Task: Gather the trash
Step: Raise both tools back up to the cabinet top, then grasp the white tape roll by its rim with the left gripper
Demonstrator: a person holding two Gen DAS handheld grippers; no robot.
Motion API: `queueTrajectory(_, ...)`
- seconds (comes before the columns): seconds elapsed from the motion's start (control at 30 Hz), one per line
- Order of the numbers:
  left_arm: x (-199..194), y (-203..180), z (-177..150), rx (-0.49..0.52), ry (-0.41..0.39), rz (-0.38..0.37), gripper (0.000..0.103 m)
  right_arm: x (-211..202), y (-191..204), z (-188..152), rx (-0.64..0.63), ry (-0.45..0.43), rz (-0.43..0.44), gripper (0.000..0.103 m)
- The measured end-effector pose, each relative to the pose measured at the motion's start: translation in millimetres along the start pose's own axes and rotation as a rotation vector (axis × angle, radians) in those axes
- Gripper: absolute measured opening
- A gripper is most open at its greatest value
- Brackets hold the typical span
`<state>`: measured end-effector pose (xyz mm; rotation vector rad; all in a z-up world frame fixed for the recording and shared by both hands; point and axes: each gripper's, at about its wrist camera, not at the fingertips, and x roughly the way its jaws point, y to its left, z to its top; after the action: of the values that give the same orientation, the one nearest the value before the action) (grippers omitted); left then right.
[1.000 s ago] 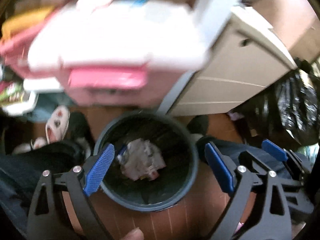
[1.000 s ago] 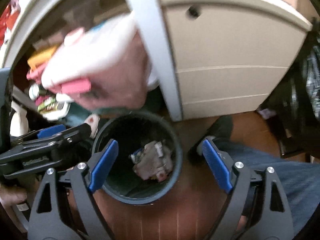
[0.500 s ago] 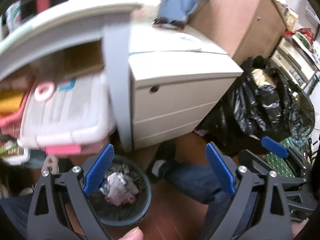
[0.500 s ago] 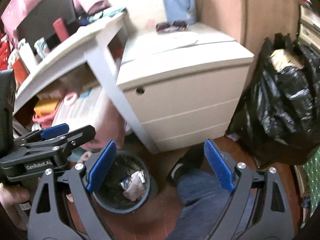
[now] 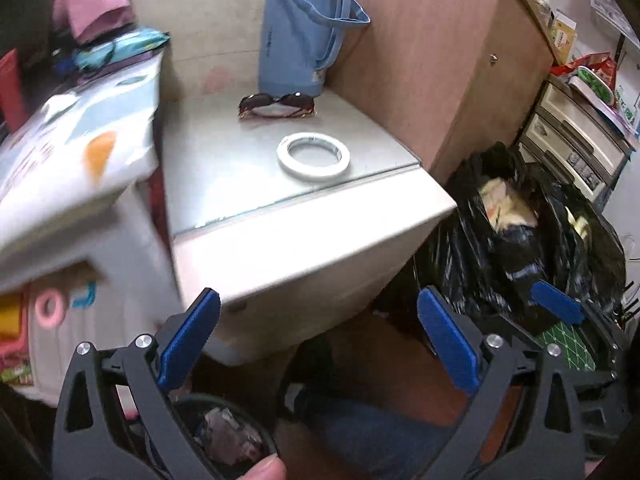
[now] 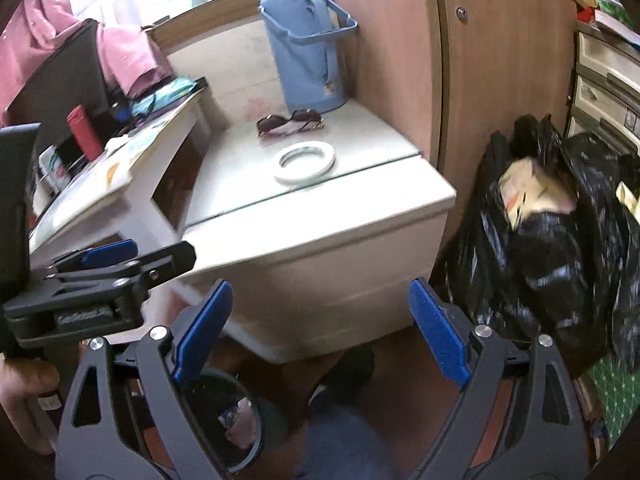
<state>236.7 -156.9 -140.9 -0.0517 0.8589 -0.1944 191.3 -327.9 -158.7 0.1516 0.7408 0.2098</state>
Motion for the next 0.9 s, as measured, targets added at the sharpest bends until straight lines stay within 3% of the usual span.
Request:
queueTrajectory(0.33, 85.4, 12.4, 83.3, -0.017, -0.001, 0.05, 0.096, 69.1, -11.9, 72.3, -0.028, -0.013, -0.035, 0.089)
queueTrajectory(0.7, 163.2, 32.9, 123.7, -0.047, 0.024, 0.068, 0.094, 139.6, -20.8, 100.5, -0.022, 0.007, -0.049, 0.089)
queueTrajectory(0.77, 177.6, 36.1, 126.9, -0.043, 0.041, 0.079, 0.075, 147.5, -22.2, 99.9, -0.013, 0.011, -0.045, 0.089)
queueTrajectory(0.83, 192.7, 37.9, 127.5, -0.034, 0.065, 0.095, 0.067, 154.2, -22.6, 99.5, -0.012, 0.014, -0.043, 0.089)
queueTrajectory(0.9, 204.9, 43.8, 126.3, -0.064, 0.086, 0.064, 0.058, 159.6, -23.8, 98.2, -0.012, 0.013, -0.04, 0.089)
